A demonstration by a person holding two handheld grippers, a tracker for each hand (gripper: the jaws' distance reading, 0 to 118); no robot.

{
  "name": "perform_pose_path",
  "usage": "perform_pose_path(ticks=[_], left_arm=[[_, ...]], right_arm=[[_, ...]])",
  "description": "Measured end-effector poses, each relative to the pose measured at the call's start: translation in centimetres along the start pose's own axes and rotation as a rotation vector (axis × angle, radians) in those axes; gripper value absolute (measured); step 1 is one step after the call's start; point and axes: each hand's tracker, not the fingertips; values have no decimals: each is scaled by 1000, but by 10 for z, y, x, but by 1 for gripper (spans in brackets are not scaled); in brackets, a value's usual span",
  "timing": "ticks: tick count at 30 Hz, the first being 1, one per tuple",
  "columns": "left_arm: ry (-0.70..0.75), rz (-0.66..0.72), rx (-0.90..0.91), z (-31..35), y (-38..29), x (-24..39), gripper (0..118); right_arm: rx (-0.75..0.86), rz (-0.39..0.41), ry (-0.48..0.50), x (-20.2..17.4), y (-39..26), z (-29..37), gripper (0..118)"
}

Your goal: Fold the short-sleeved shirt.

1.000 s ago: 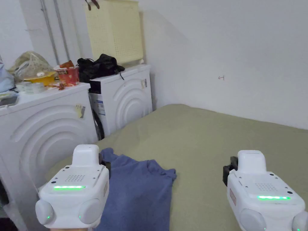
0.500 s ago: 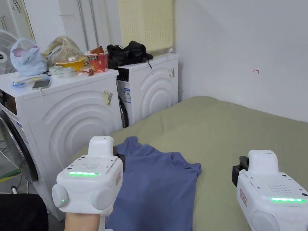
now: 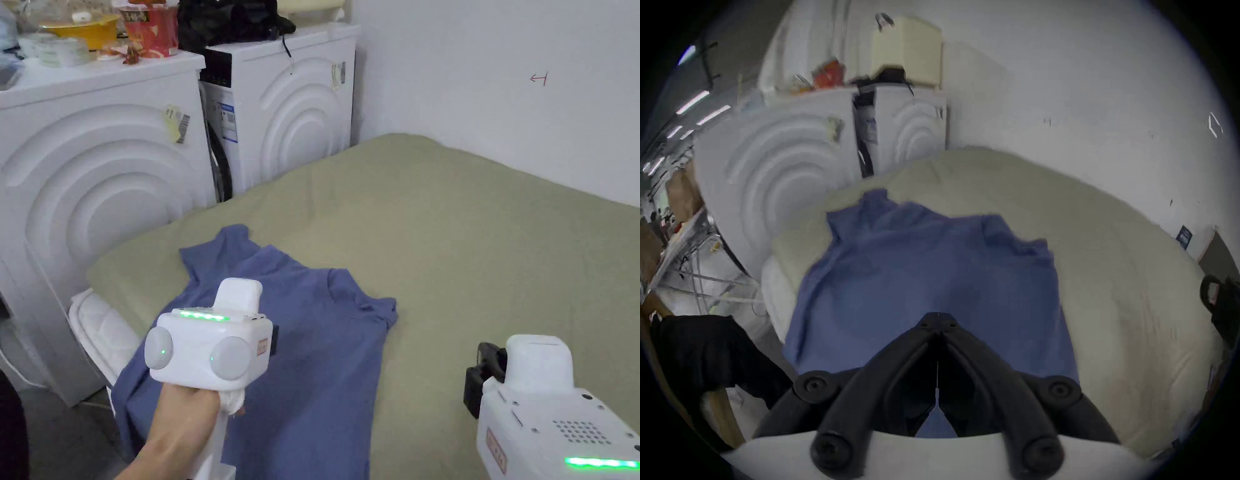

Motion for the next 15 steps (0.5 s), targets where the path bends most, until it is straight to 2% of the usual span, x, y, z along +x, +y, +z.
perform_pose_path(ticks=[2,4,5,6,7,8,9,10,11,15], left_arm=[[-37,-10,-132,-26,5,4,0],[-18,-13,-152,-43,6,7,0],[-1,-18,-143,-48,7,9,7],[9,-31,-143,-54,8,11,30],[-5,-39,-164,-60,9,11,90],[-40,-48,-219,-63,9,12,118],[-49,-35,-240,-69,7,13,115],[-44,-16,-170,-66,5,15,110],[-11,-49,-181,-69,6,14,109],[-12,-65,-260,-42,3,37,109]], right_arm=[[-2,12,-9,0,-7,-8,0],[-24,16,6,3,-13,-15,0],[-34,20,5,3,-16,-17,0],[-38,21,2,4,-21,-19,0],[-44,21,2,6,-24,-19,0],[-53,20,1,8,-27,-21,0],[-61,15,-2,9,-29,-20,0],[-68,10,-1,11,-31,-20,0],[-72,9,-4,13,-33,-20,0],[-89,-2,-22,19,-36,-18,0]])
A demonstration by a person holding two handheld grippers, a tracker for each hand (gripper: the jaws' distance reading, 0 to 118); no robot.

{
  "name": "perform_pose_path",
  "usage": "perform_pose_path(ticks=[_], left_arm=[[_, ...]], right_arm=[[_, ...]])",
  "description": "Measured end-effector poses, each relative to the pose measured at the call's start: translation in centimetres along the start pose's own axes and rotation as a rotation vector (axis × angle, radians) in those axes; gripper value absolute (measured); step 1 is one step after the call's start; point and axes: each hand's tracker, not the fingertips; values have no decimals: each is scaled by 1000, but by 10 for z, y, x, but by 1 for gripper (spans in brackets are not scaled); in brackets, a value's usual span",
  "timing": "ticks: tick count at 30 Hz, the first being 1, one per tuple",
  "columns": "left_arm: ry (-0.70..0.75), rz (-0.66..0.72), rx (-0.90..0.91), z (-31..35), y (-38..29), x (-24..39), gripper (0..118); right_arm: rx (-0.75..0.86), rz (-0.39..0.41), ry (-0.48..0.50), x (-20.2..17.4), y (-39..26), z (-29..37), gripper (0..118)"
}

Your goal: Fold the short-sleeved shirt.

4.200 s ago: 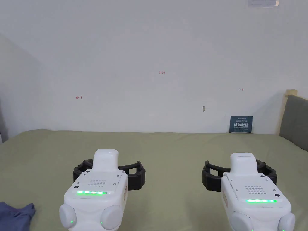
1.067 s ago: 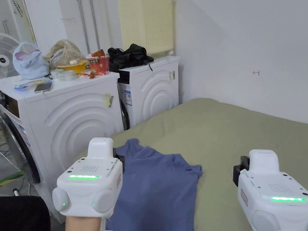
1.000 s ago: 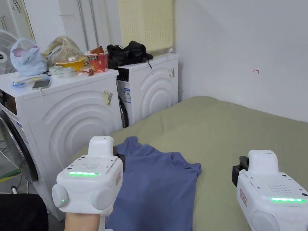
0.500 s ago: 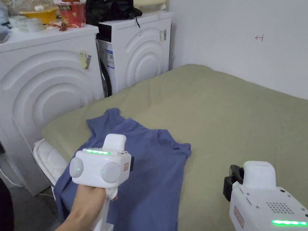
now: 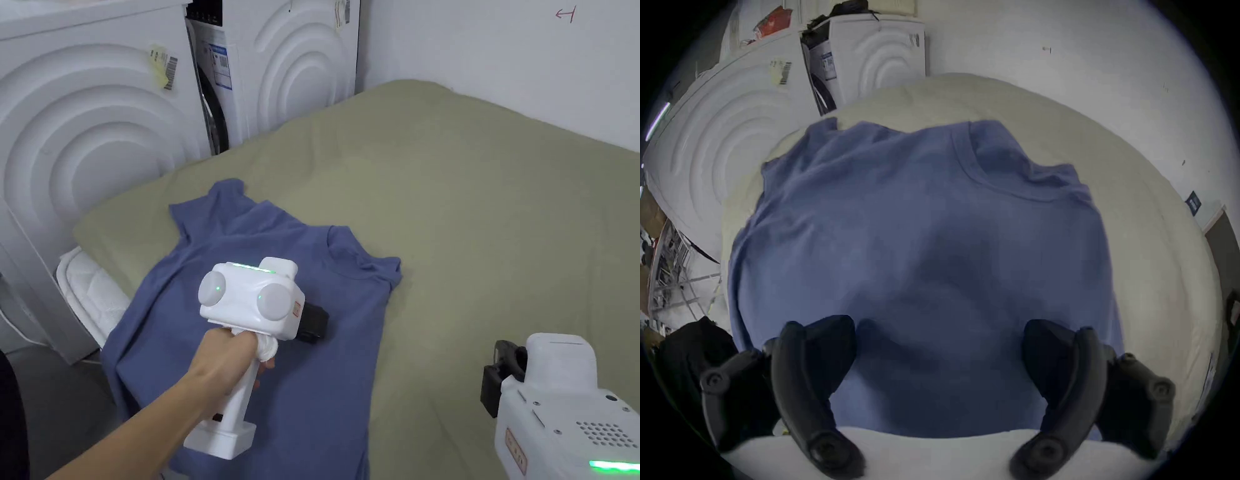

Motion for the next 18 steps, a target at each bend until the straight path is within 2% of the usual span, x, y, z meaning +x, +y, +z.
perform_pose_path(ticks=[1,3,4,5,6,9,12,16,18], left_arm=[[28,-12,-6,-22,3,0,104],[35,-57,17,-19,2,3,92],[33,-82,30,-11,3,4,72],[66,-89,41,-28,9,0,40],[116,-95,57,-33,12,-3,3],[81,-49,62,-23,11,-11,3],[40,-60,125,6,19,-1,3],[-59,-97,192,46,32,40,3],[-89,-146,259,97,17,91,3]], right_arm=[[-2,-1,-5,2,-1,2,0],[-6,4,-15,7,-3,7,0],[-6,3,-23,11,-4,10,0],[-6,-1,-29,15,-5,14,0],[-11,-8,-34,20,-5,18,0],[-15,-31,-55,37,-8,37,0],[8,-32,-104,59,-9,62,0],[31,-92,-175,99,-10,102,0],[44,-107,-231,120,-13,127,0]])
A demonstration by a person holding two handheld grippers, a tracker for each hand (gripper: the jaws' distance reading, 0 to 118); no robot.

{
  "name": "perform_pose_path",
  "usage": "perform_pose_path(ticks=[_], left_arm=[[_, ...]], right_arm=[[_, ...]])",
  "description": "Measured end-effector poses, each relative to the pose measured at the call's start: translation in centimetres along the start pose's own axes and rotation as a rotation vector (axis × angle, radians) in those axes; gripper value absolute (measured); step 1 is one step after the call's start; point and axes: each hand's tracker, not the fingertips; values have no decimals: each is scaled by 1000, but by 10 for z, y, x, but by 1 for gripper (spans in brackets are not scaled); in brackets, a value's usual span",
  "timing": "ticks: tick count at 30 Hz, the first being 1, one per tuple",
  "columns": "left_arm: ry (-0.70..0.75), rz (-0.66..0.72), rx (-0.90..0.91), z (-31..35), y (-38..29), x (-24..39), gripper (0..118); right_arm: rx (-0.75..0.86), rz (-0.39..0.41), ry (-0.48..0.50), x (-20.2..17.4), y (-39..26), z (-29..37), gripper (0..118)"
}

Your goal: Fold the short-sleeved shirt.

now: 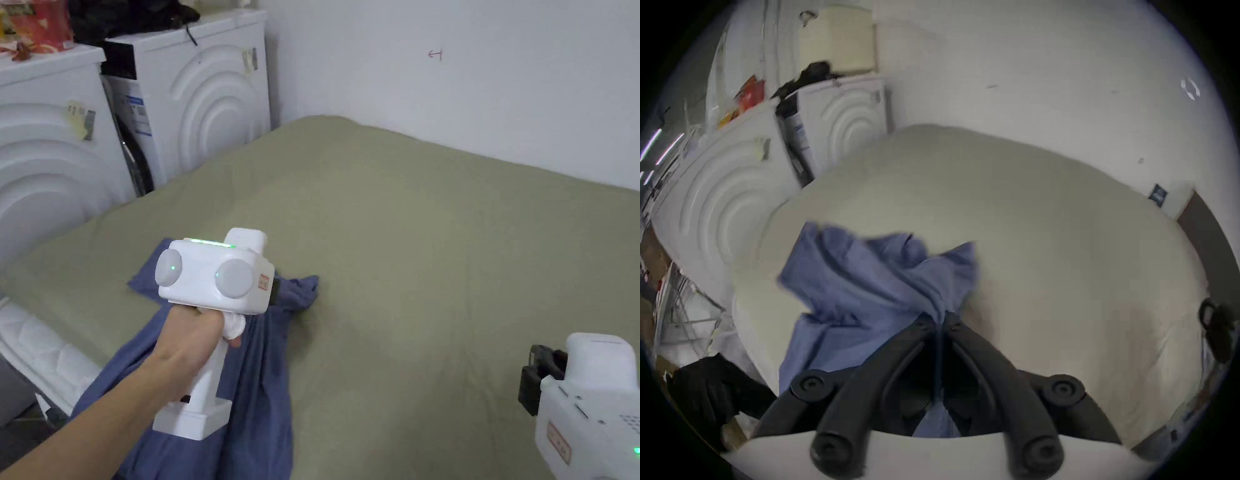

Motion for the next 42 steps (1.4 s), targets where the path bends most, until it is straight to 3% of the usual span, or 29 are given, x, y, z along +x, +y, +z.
perform_pose_path(ticks=[6,18,23,28,35,38,39,40,41,42], left_arm=[[-201,-146,72,55,27,143,3],[-671,-327,54,76,43,393,3],[-679,-390,-63,28,4,450,3],[-542,-452,-195,-57,-36,478,3],[-540,-438,-221,-81,-50,477,4],[-569,-430,-172,-74,-48,468,24],[-565,-423,-133,-66,-49,463,36],[-558,-414,-120,-61,-49,457,93],[-562,-407,-109,-55,-49,449,118],[-566,-370,-28,-47,-50,437,113]], right_arm=[[45,-55,-147,81,-5,62,0],[57,-144,-435,213,-29,150,0],[32,-173,-478,238,-49,150,0],[-28,-190,-488,250,-68,132,0],[-58,-196,-483,254,-78,119,0],[-56,-205,-479,252,-77,119,0],[-56,-209,-477,250,-77,119,0],[-54,-211,-476,248,-76,119,0],[-54,-210,-473,245,-75,119,0],[-53,-208,-468,242,-74,120,0]])
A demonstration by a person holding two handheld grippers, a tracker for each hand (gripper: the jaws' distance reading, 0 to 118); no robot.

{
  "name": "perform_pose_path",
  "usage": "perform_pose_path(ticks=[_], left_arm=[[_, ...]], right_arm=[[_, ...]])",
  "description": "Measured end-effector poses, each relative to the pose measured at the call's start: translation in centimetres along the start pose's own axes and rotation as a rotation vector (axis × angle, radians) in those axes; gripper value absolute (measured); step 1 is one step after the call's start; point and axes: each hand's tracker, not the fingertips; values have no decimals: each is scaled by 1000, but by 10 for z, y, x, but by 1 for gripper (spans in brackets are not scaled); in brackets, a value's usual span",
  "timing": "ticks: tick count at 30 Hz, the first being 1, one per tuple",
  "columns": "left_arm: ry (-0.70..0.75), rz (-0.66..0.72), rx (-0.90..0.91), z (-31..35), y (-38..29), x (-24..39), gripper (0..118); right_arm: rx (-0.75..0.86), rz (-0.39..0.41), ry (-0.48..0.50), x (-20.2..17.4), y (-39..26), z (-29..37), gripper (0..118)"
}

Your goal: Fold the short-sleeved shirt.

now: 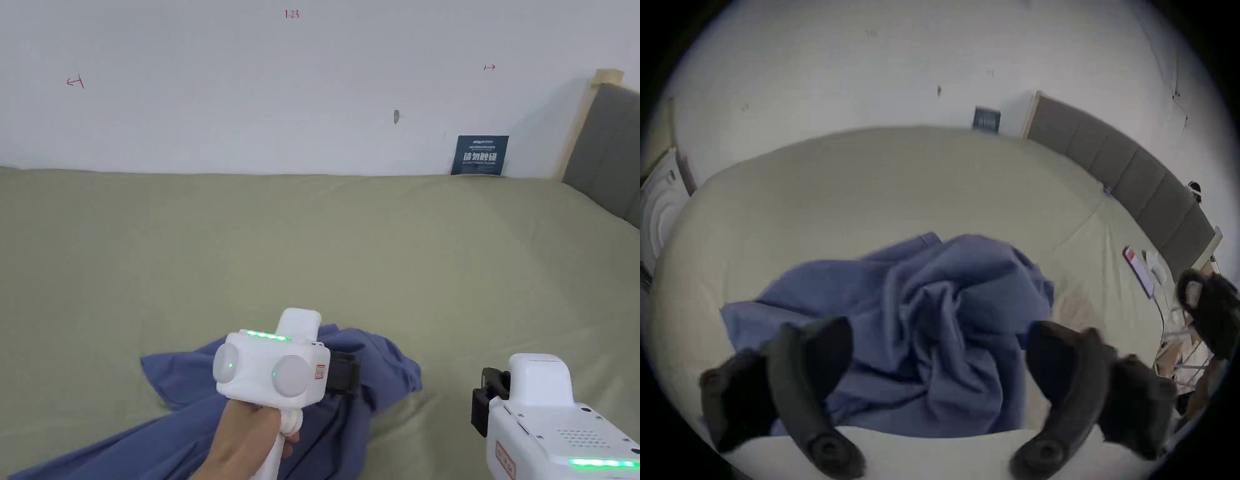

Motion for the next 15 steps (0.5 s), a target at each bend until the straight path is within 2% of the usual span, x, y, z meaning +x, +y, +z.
perform_pose_path(ticks=[1,3,4,5,6,7,8,10,15], left_arm=[[12,-4,-1,16,1,-4,107],[35,23,83,46,-8,-15,106],[50,24,112,66,-13,-21,100],[78,31,154,91,-17,-24,82],[105,27,204,112,-24,-29,45],[150,30,254,130,-33,-34,0],[205,55,310,149,-44,-42,0],[197,48,326,190,-61,-57,0],[346,68,420,270,-106,-88,0]], right_arm=[[4,2,3,-3,0,3,0],[12,-1,11,-9,1,10,0],[15,-7,17,-12,2,15,0],[24,-15,26,-15,2,21,0],[31,-18,33,-18,3,27,0],[38,-15,39,-22,2,33,0],[48,-10,46,-26,2,39,0],[60,-3,57,-35,2,48,0],[91,16,80,-54,-4,70,0]])
